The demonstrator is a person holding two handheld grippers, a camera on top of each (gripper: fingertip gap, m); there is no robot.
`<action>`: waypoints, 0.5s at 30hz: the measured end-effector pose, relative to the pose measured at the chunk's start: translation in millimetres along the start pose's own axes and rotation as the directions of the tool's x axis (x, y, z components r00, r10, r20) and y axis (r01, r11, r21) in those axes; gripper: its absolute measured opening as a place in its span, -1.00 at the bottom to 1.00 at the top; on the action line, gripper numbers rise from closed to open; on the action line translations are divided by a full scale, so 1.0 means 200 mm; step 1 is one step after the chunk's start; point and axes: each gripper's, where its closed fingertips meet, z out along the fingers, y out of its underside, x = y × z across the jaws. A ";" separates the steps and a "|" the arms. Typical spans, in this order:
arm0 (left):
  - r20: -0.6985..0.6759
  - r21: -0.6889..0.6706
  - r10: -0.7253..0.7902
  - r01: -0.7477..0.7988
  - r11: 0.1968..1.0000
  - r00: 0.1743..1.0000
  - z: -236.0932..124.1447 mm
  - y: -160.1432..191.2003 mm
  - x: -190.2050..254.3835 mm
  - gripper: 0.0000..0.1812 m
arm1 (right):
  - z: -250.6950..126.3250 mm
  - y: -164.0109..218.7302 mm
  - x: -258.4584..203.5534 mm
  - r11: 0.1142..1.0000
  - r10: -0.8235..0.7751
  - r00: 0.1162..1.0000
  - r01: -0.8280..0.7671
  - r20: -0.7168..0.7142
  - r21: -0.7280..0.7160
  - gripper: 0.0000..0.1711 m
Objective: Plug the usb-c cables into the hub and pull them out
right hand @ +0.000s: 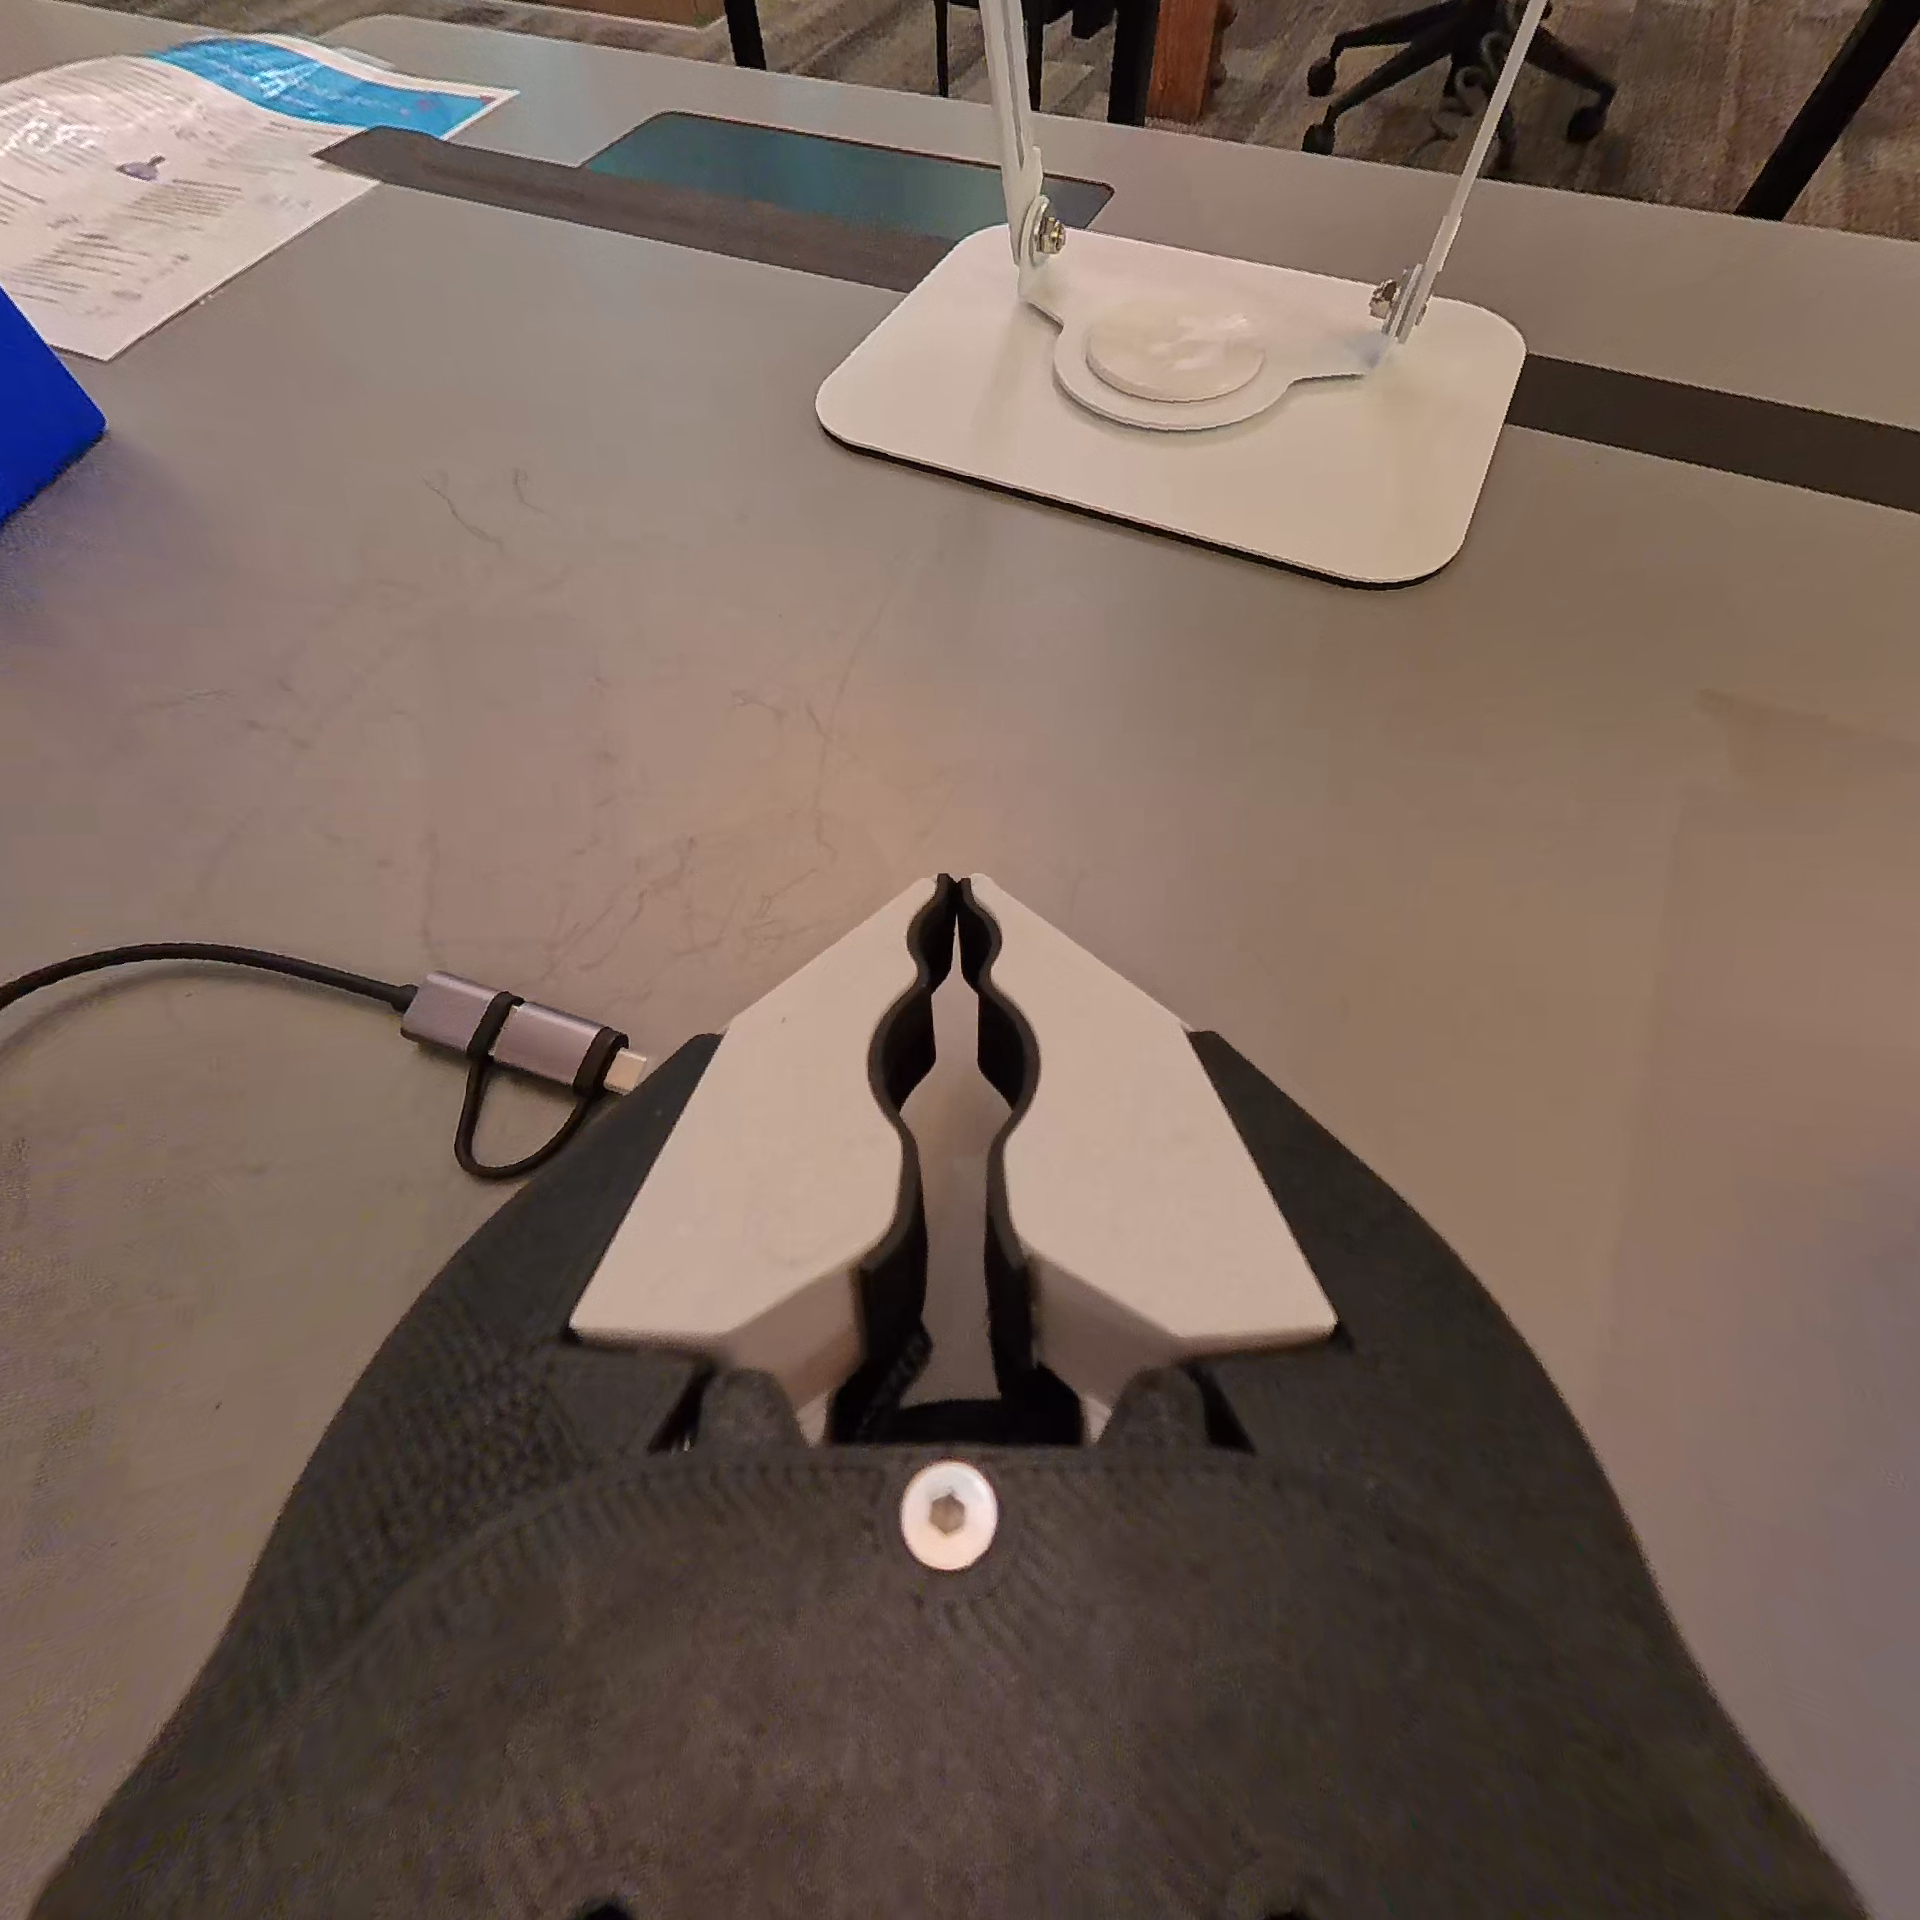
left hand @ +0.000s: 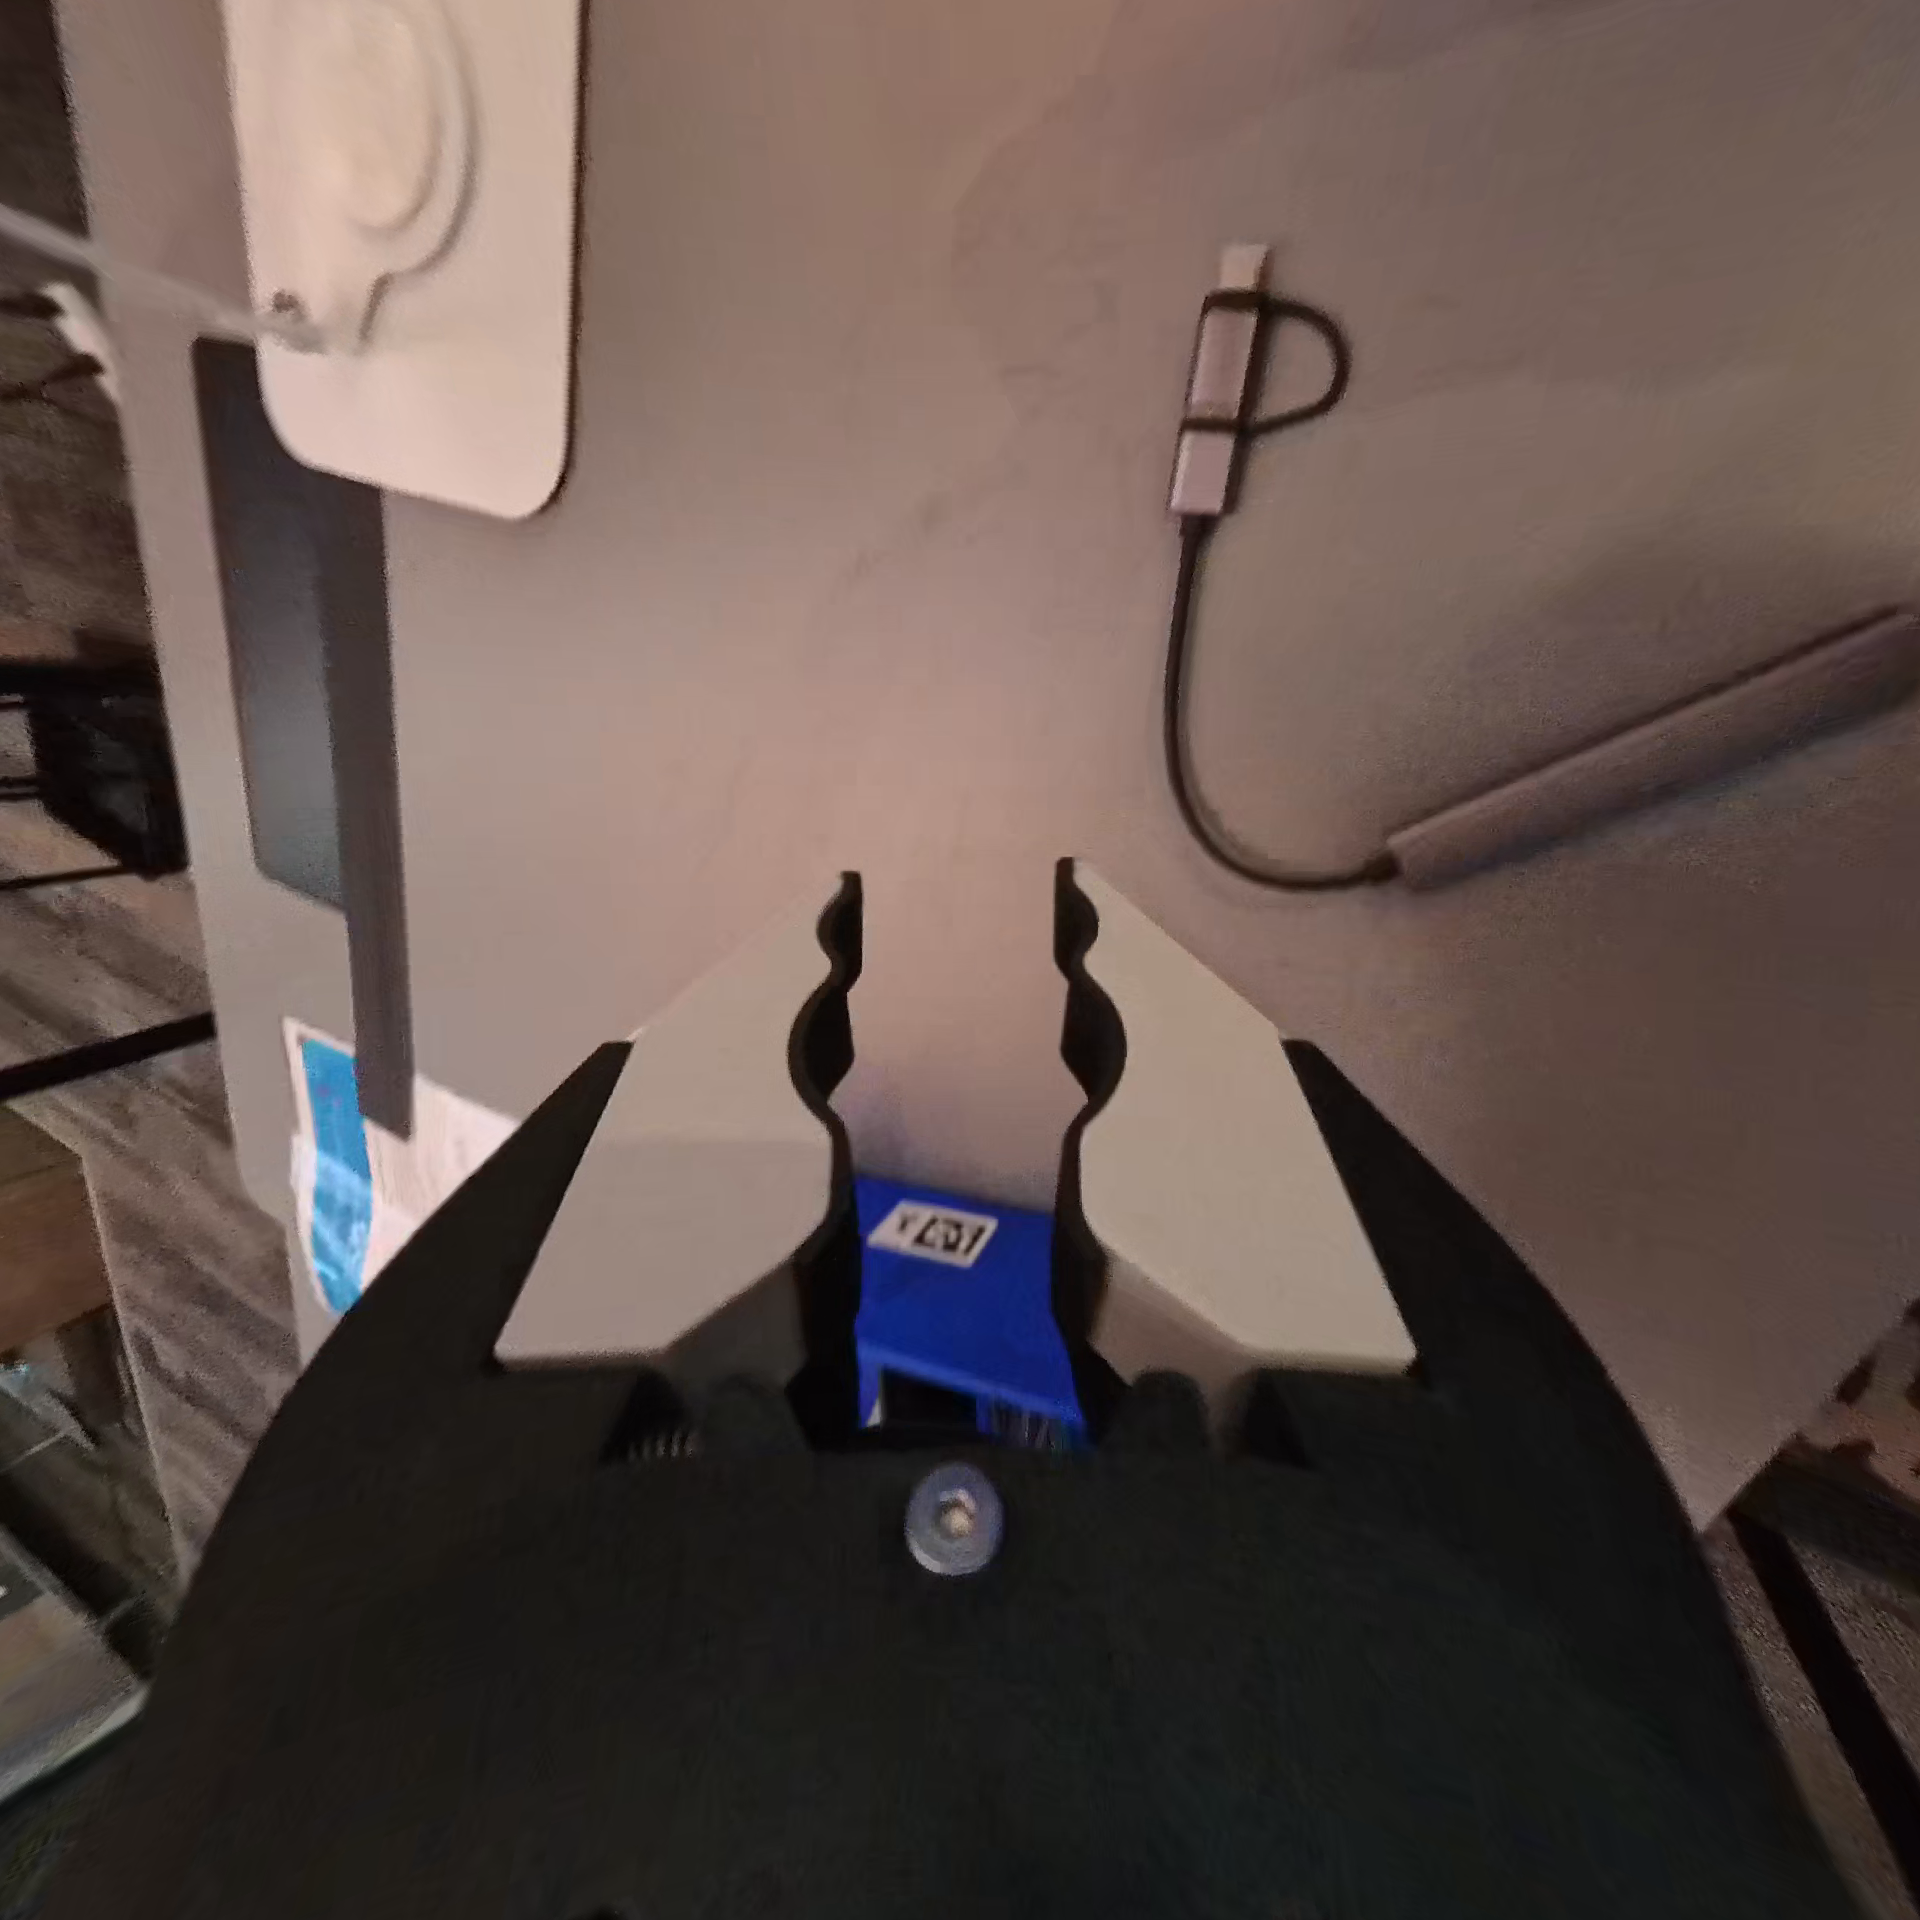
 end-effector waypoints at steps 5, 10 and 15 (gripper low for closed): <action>0.011 -0.122 -0.182 0.182 0.976 0.983 -0.24 0.59 -0.03 -0.73 | 0.01 0.00 -0.01 1.000 -0.014 1.000 0.014 -0.002 -0.008 -1.00; -0.008 -0.259 -0.287 0.276 0.926 0.958 -0.19 1.03 0.05 -0.77 | 0.01 0.00 -0.01 1.000 -0.017 1.000 0.017 -0.001 -0.009 -1.00; -0.034 -0.357 -0.269 0.240 0.903 0.963 -0.03 1.26 0.14 -0.79 | 0.00 0.00 -0.01 1.000 -0.012 1.000 0.012 0.003 -0.003 -1.00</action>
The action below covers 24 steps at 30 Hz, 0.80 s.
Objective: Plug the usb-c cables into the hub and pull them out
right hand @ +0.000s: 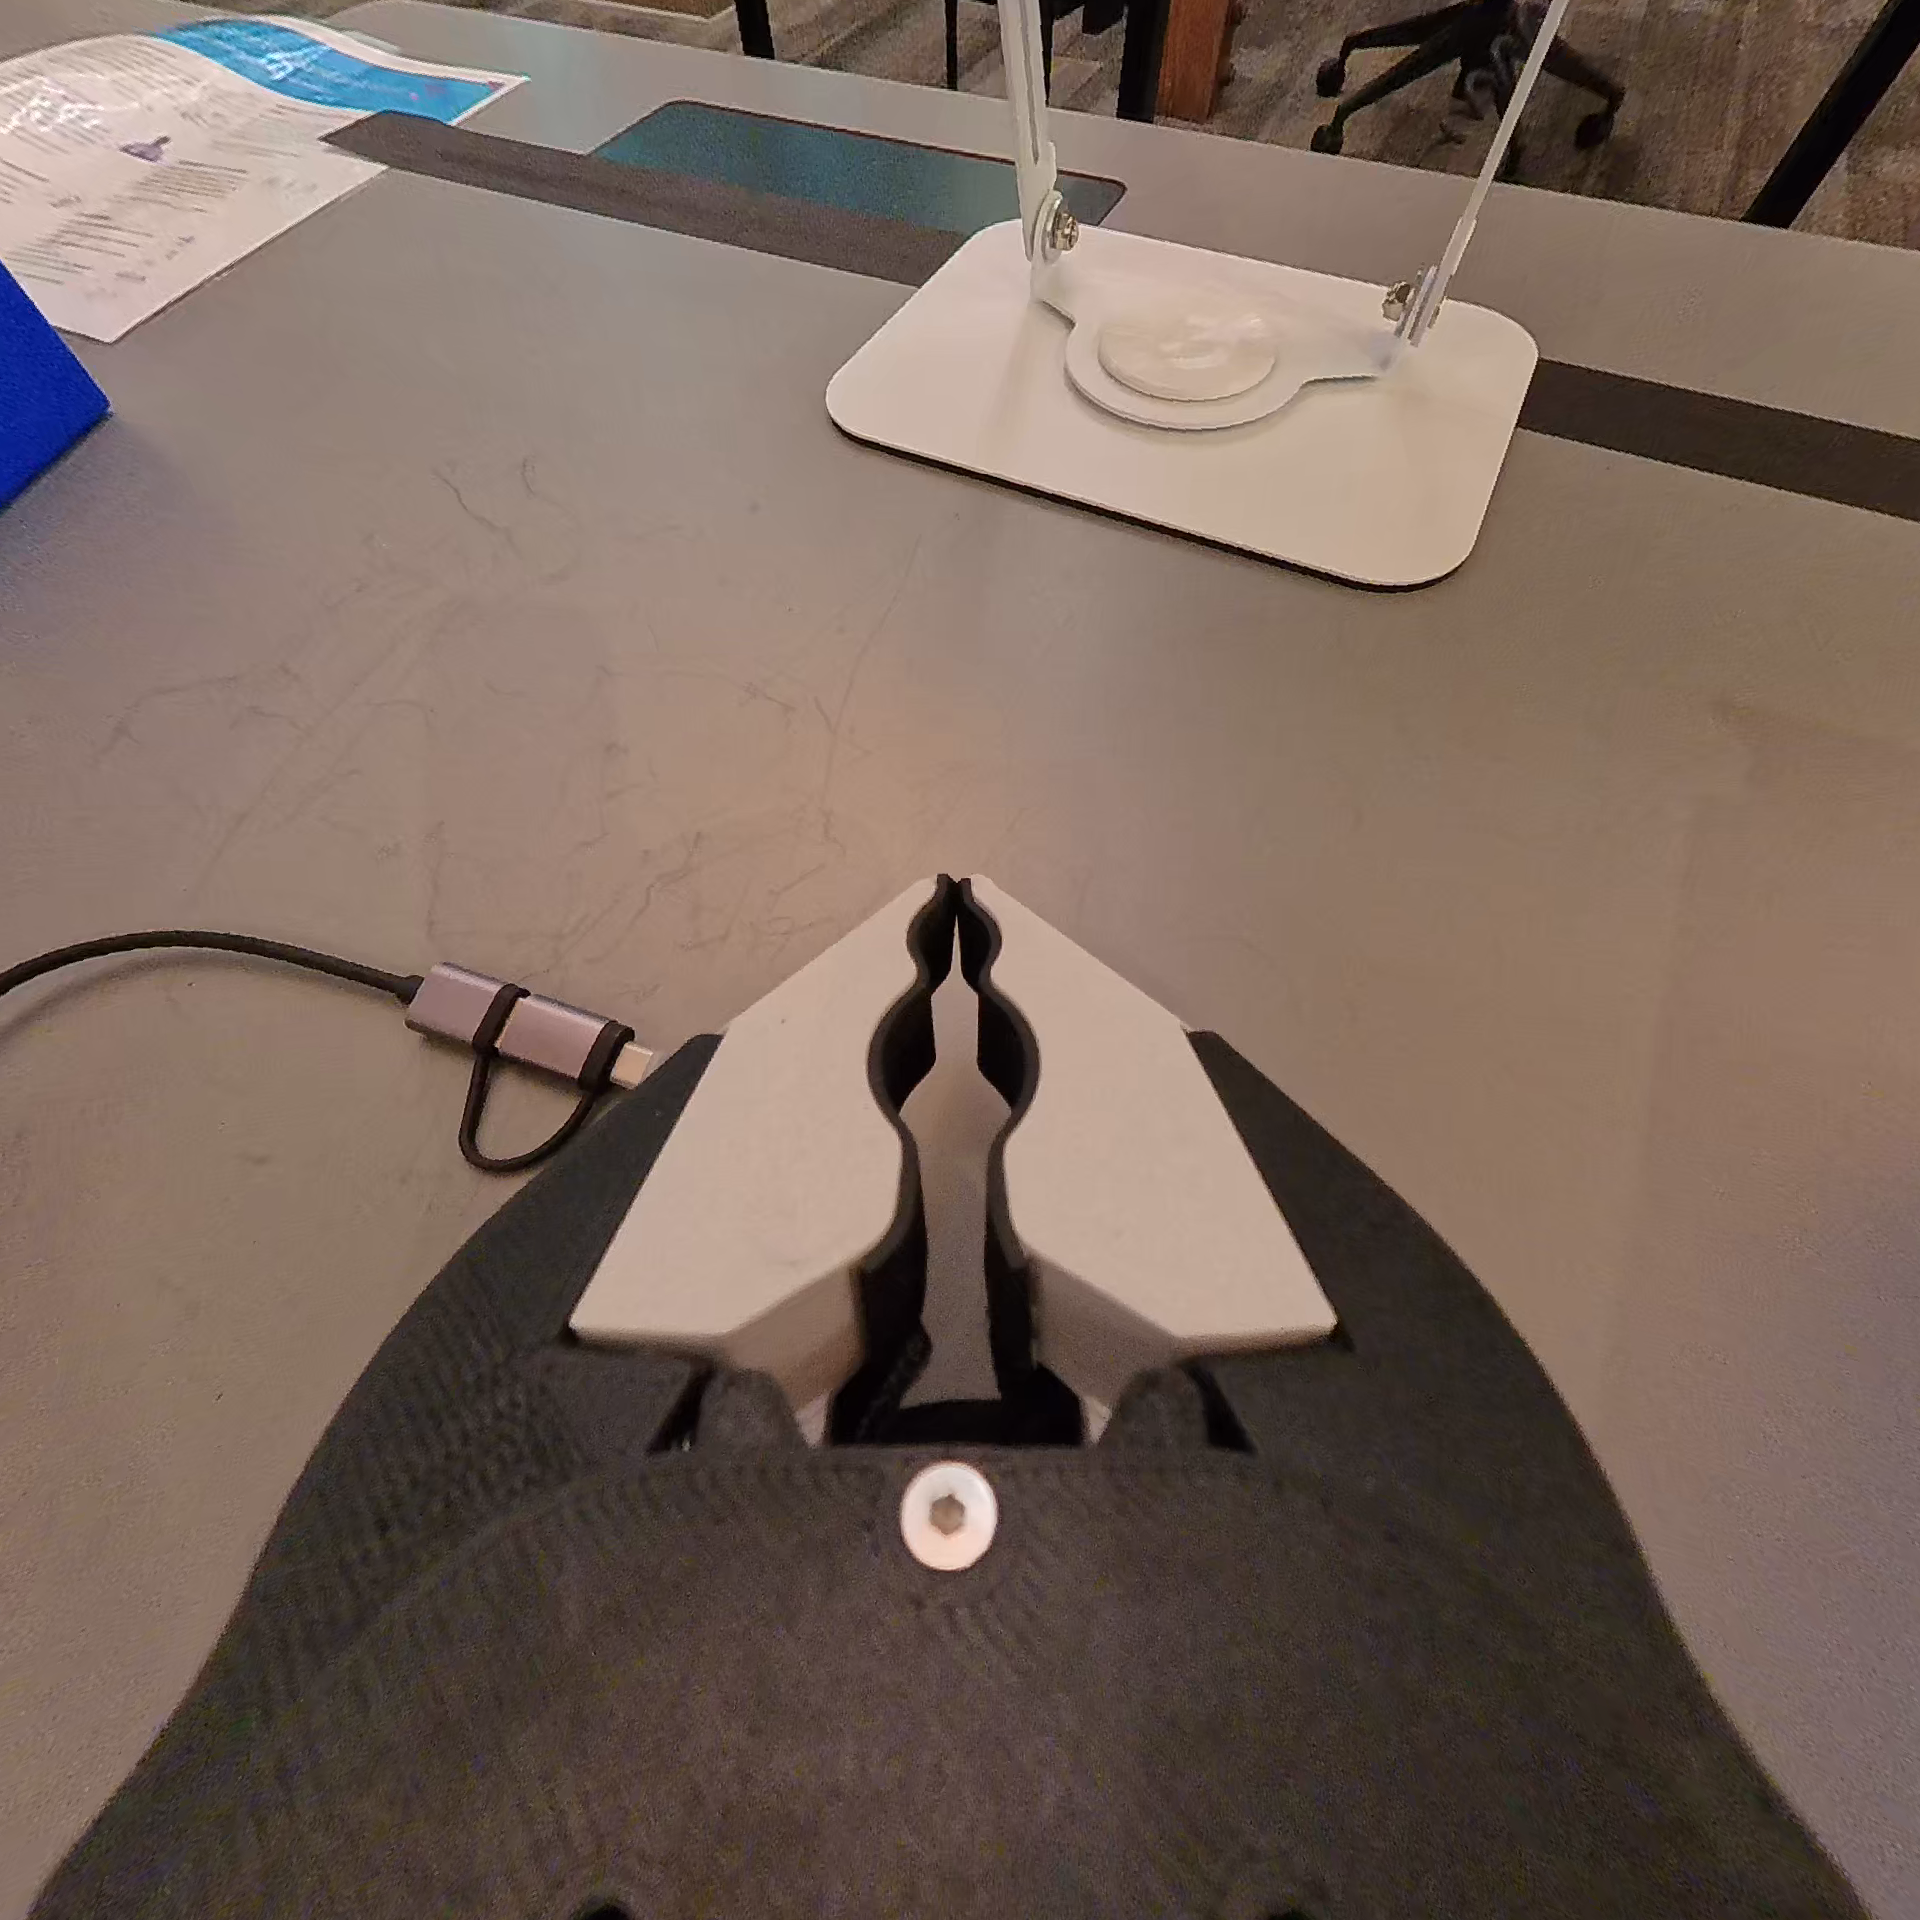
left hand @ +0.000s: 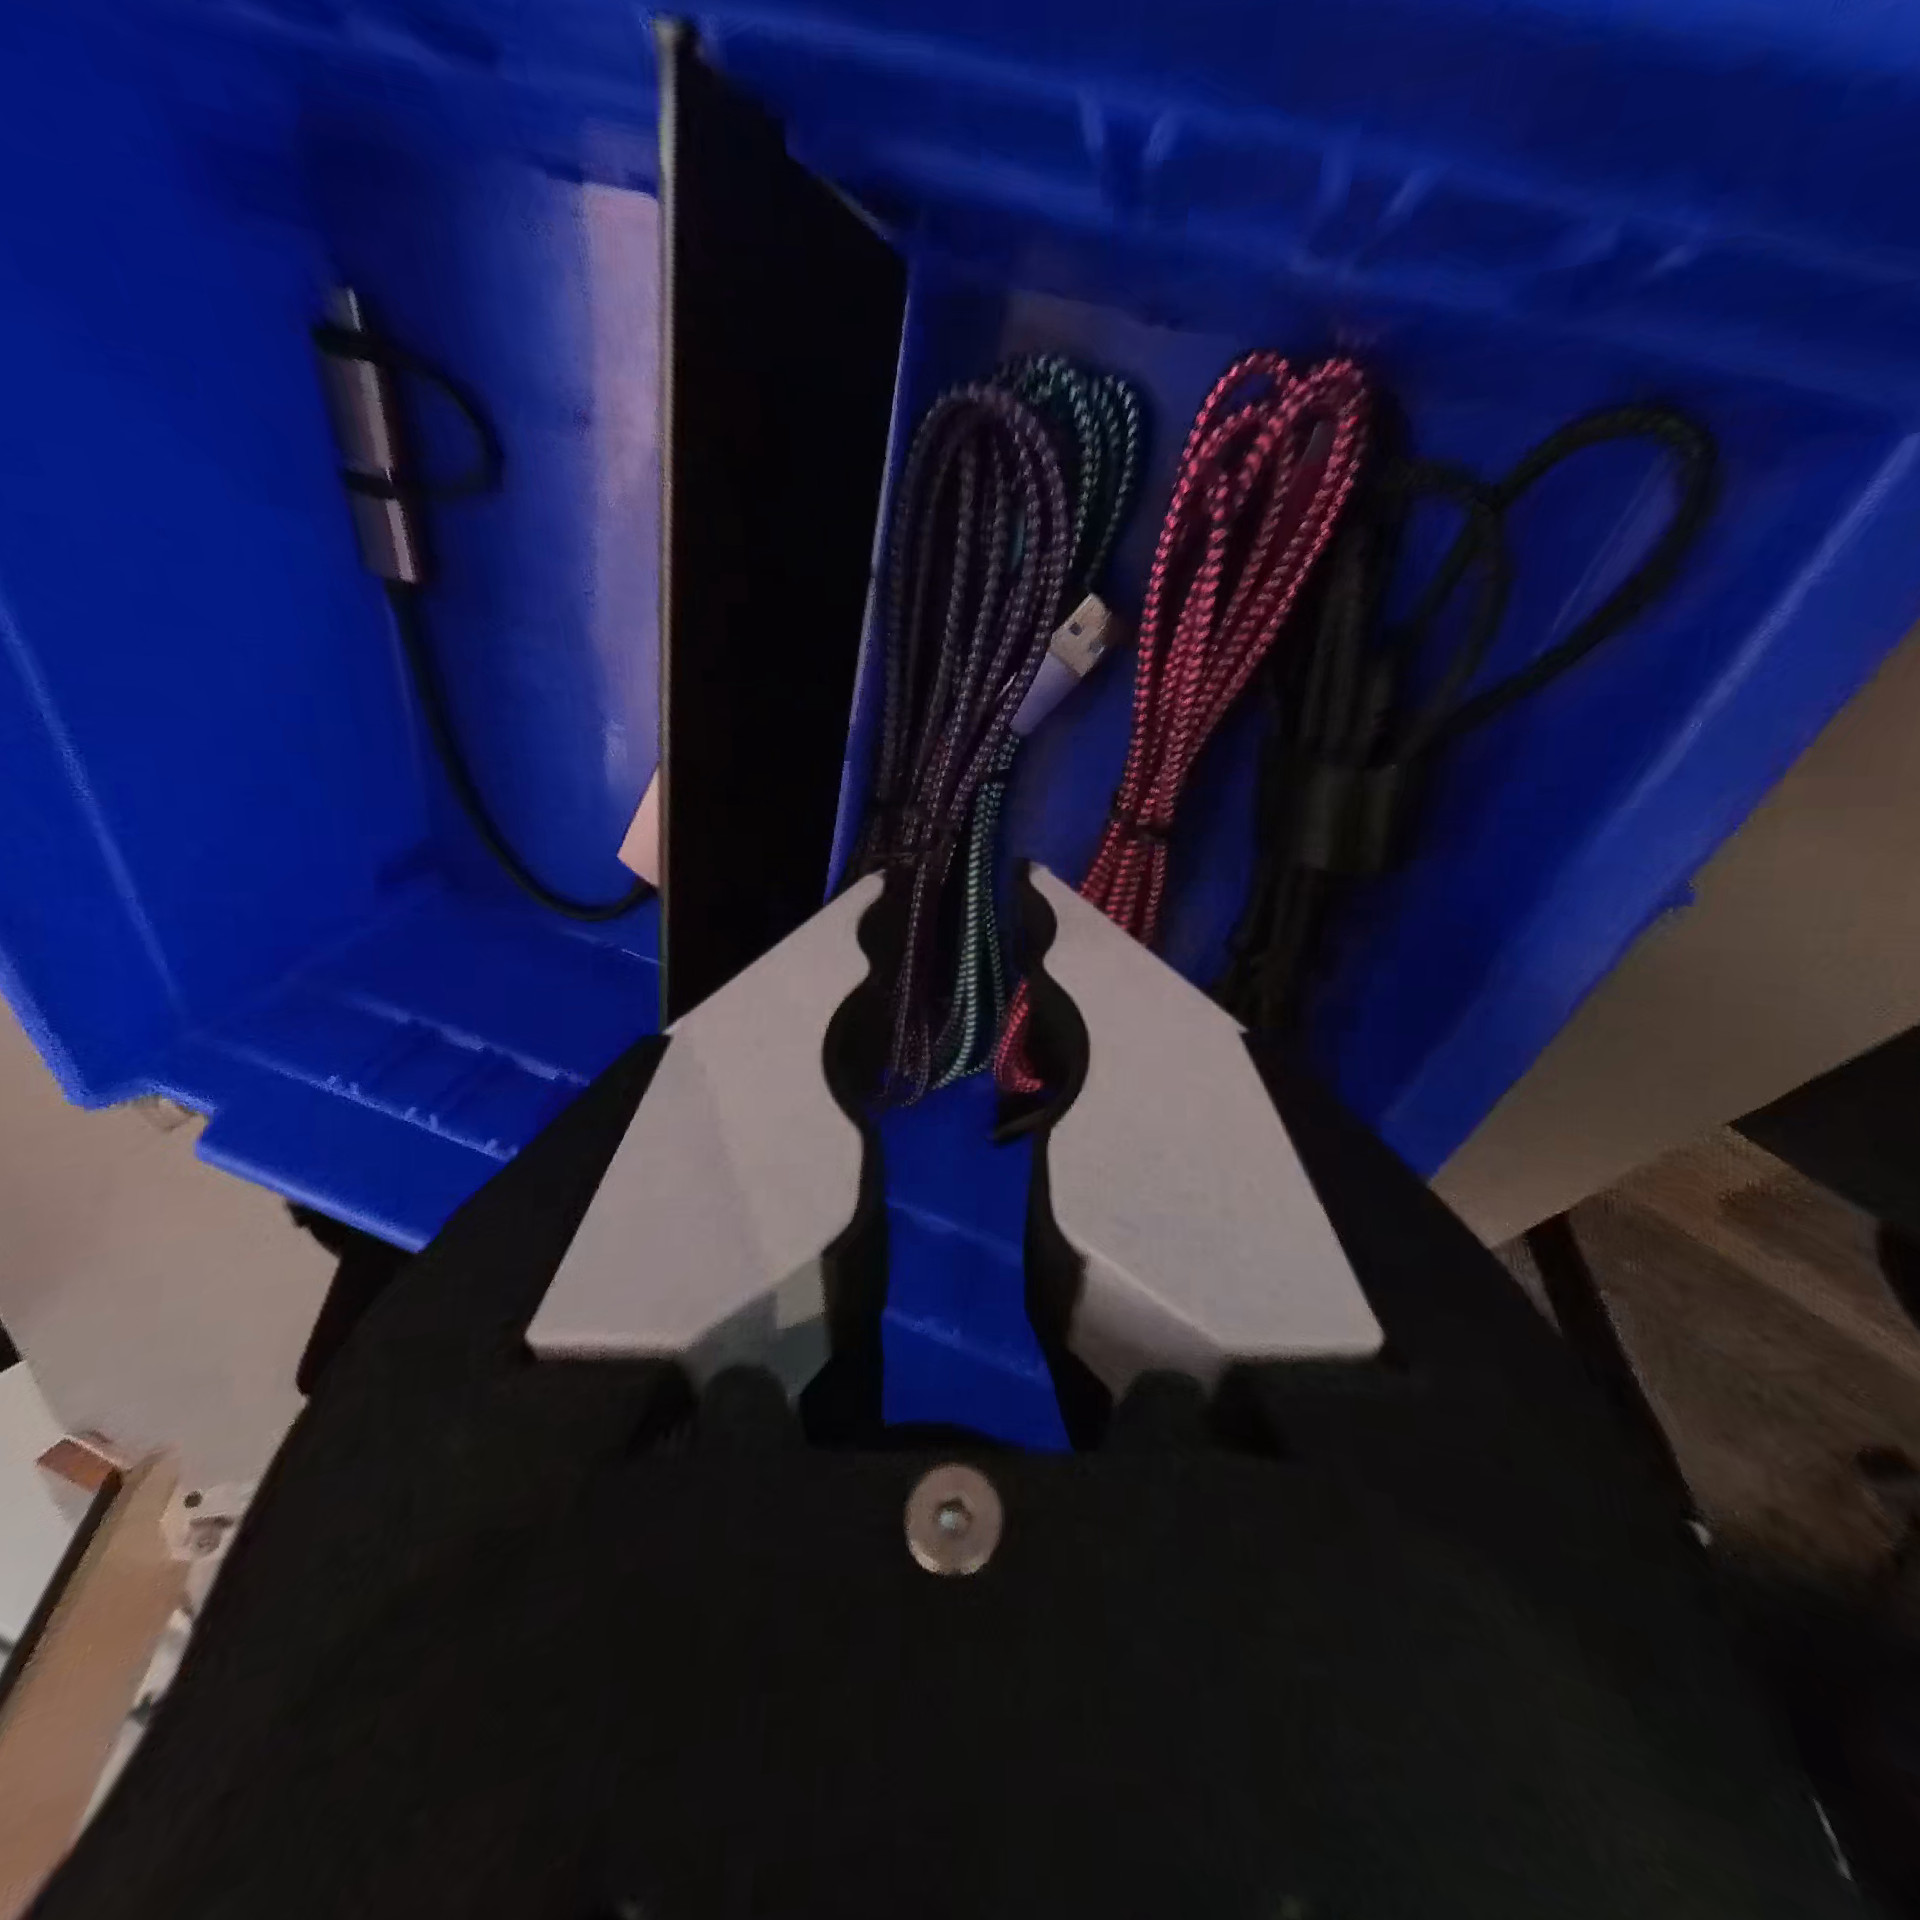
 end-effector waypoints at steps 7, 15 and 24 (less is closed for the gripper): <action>0.052 0.005 0.009 -0.009 1.000 0.999 0.13 0.01 -0.05 -0.87 | 0.00 0.00 0.00 1.000 -0.006 1.000 0.006 0.004 -0.003 -1.00; 0.072 0.047 0.024 -0.027 0.999 0.997 0.16 0.00 -0.07 -0.90 | 0.00 0.00 0.00 1.000 0.004 1.000 -0.004 0.014 0.004 -1.00; 0.017 0.198 -0.039 0.034 0.980 0.999 0.01 -0.01 -0.11 -0.94 | 0.00 0.00 0.00 1.000 0.010 1.000 -0.010 0.018 0.004 -1.00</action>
